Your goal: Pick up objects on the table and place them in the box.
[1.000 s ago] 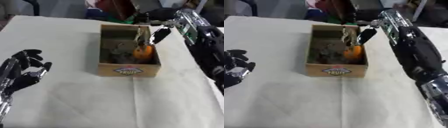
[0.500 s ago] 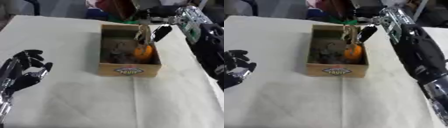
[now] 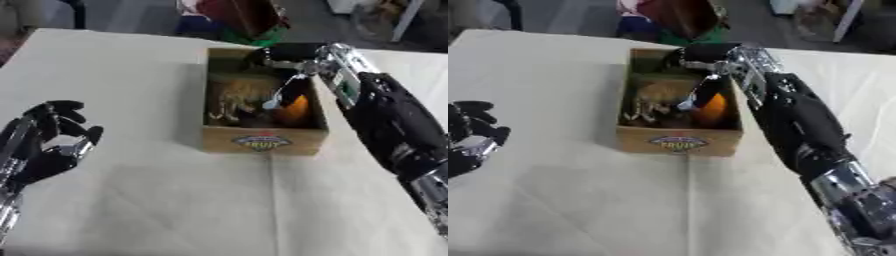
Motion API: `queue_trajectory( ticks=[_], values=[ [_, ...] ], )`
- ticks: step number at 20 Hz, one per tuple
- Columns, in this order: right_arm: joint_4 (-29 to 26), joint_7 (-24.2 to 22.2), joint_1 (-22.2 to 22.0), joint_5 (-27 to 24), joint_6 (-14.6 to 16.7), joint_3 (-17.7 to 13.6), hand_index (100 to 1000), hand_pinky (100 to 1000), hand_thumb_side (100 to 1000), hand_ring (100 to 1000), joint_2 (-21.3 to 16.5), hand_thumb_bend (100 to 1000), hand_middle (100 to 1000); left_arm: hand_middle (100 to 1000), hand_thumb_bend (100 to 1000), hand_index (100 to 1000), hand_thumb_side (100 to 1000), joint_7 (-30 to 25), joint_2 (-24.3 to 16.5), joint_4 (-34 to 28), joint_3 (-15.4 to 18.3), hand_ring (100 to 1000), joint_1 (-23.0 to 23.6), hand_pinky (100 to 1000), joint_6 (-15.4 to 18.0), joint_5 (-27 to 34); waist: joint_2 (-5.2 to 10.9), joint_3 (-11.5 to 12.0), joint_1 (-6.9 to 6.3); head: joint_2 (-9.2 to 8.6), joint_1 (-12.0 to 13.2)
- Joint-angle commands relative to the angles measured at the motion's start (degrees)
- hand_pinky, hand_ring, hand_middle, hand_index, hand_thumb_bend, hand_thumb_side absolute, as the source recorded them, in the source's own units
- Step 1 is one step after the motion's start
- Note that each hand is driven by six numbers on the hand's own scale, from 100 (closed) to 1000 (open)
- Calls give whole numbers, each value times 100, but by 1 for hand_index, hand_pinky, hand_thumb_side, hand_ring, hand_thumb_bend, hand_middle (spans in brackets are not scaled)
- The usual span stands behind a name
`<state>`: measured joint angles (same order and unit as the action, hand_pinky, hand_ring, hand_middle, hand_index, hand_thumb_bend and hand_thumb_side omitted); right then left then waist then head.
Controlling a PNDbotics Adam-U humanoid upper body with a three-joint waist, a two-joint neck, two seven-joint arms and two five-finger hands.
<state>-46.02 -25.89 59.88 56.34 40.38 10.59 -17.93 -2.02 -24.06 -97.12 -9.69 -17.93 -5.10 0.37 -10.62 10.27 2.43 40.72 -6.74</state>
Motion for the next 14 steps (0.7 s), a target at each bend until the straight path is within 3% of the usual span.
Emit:
queue_trajectory(
  ticks=[1,7,14],
  values=[
    [78,-859,74,194,1159,-12,942,796,561,886,73,443,883,556,414,753,218,-33,-29,-67,12,563,-95,664,8,-31,74,22,-22,-74,-30],
    [78,-686,81,108,1159,17,929,792,577,878,-31,443,866,556,412,753,220,-10,-47,-53,38,562,-60,665,7,-31,97,12,9,-69,0],
    [-437,-808,51,-623,1159,119,933,798,599,882,-533,442,869,556,411,753,220,8,-79,-21,68,562,11,666,18,-35,172,-110,50,-27,87]
  ],
)
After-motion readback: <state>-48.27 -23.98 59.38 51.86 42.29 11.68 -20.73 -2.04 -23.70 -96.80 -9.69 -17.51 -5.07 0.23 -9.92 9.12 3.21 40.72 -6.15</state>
